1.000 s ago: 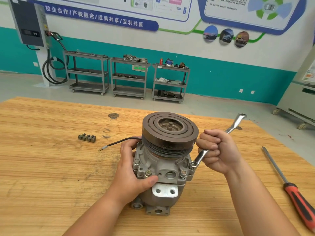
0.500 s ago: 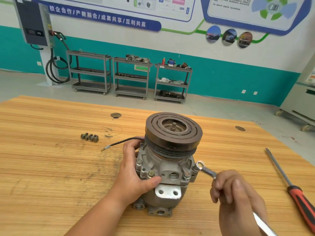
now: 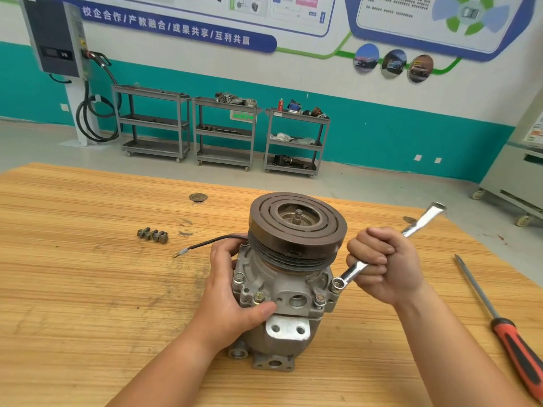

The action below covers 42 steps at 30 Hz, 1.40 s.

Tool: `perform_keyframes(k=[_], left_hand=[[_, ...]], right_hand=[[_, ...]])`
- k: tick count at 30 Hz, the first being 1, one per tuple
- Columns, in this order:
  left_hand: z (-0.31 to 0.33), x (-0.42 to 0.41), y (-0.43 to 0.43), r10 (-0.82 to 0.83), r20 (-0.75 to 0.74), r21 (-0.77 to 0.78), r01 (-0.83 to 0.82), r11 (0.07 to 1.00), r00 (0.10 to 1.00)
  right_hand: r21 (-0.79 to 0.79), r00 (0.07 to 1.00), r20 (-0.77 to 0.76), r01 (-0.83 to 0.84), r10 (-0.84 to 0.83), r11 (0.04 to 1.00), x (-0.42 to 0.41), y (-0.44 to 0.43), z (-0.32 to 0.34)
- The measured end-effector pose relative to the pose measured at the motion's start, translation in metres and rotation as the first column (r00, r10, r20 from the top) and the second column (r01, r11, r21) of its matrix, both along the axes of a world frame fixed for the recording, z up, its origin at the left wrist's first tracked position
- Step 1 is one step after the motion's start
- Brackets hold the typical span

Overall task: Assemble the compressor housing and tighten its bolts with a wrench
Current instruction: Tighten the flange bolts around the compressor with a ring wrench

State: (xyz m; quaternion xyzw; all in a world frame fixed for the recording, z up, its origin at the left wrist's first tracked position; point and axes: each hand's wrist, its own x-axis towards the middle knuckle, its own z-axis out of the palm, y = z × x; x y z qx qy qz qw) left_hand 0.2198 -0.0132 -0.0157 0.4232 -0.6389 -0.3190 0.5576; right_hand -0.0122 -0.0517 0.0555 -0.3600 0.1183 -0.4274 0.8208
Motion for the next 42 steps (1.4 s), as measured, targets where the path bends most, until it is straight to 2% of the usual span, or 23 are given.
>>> perform_keyframes(k=[2,7,8,9,10,11,12,13,14,15,16,18,20,22,23,26,29,31,36,42], left_hand=[[0.0,0.0,0.0,-0.008,-0.014,0.004,0.008,1.0,1.0],[0.002,0.0,0.002,0.008,0.003,0.004,-0.008,1.0,1.0],[0.002,0.0,0.002,0.011,0.006,0.007,-0.011,1.0,1.0],[0.002,0.0,0.002,0.012,0.004,0.011,-0.012,1.0,1.0],[0.002,0.0,0.001,0.011,0.002,0.015,-0.011,1.0,1.0],[0.002,0.0,0.001,0.012,0.002,0.015,-0.012,1.0,1.0],[0.002,0.0,0.001,0.013,0.005,0.015,-0.013,1.0,1.0],[0.001,0.0,0.001,0.015,0.007,0.015,-0.015,1.0,1.0],[0.002,0.0,0.0,0.017,0.007,0.011,-0.018,1.0,1.0],[0.002,0.0,0.0,0.02,0.004,0.006,-0.02,1.0,1.0],[0.002,0.0,0.0,0.021,0.001,0.001,-0.021,1.0,1.0],[0.001,-0.001,-0.001,0.016,-0.01,-0.005,-0.016,1.0,1.0],[0.0,-0.001,0.0,0.015,-0.02,-0.002,-0.015,1.0,1.0],[0.0,-0.001,0.0,0.021,-0.012,-0.002,-0.021,1.0,1.0],[0.0,-0.001,0.0,0.022,-0.009,0.001,-0.022,1.0,1.0],[0.0,-0.001,0.0,0.021,-0.002,0.006,-0.021,1.0,1.0],[-0.001,-0.001,0.0,0.02,-0.004,0.001,-0.02,1.0,1.0],[-0.001,0.0,-0.001,0.017,-0.012,0.0,-0.017,1.0,1.0],[-0.002,-0.001,-0.001,0.016,-0.03,-0.015,-0.016,1.0,0.999],[-0.003,0.0,-0.003,-0.007,-0.064,-0.039,0.005,0.999,0.998]], right_hand=[[0.049,0.997,-0.077,-0.023,0.026,0.999,0.001,-0.002,0.001],[0.074,0.996,0.025,-0.083,0.081,0.994,-0.009,0.008,-0.009],[0.076,0.999,-0.014,-0.038,0.039,0.996,-0.012,0.013,-0.011],[0.021,0.993,-0.117,0.025,-0.022,0.999,-0.012,0.016,-0.019],[-0.082,0.92,-0.356,0.144,-0.164,0.986,-0.011,0.024,-0.03],[-0.166,0.786,-0.567,0.182,-0.245,0.969,-0.012,0.033,-0.038],[-0.18,0.715,-0.638,0.221,-0.285,0.958,-0.013,0.042,-0.046],[-0.132,0.791,-0.552,0.231,-0.265,0.964,-0.014,0.051,-0.05],[-0.107,0.907,-0.356,0.2,-0.225,0.974,-0.015,0.057,-0.049],[-0.07,0.983,-0.132,0.117,-0.126,0.991,-0.016,0.058,-0.043],[-0.061,0.998,0.023,0.056,-0.055,0.997,-0.017,0.057,-0.028],[-0.028,0.976,0.121,0.187,-0.182,0.982,-0.032,0.058,-0.003],[-0.045,0.969,0.193,0.165,-0.154,0.985,-0.034,0.054,0.004],[-0.134,0.923,0.073,0.385,-0.379,0.913,-0.034,0.057,0.007],[-0.184,0.898,0.031,0.438,-0.44,0.88,-0.033,0.056,0.004],[-0.231,0.93,0.038,0.363,-0.365,0.903,-0.026,0.053,-0.003],[-0.337,0.852,-0.129,0.444,-0.507,0.83,-0.017,0.056,-0.002],[-0.356,0.832,-0.118,0.474,-0.542,0.805,-0.014,0.057,0.001],[-0.34,0.816,-0.134,0.494,-0.562,0.8,-0.021,0.052,0.005],[-0.264,0.903,-0.132,0.366,-0.409,0.892,-0.018,0.033,0.001]])
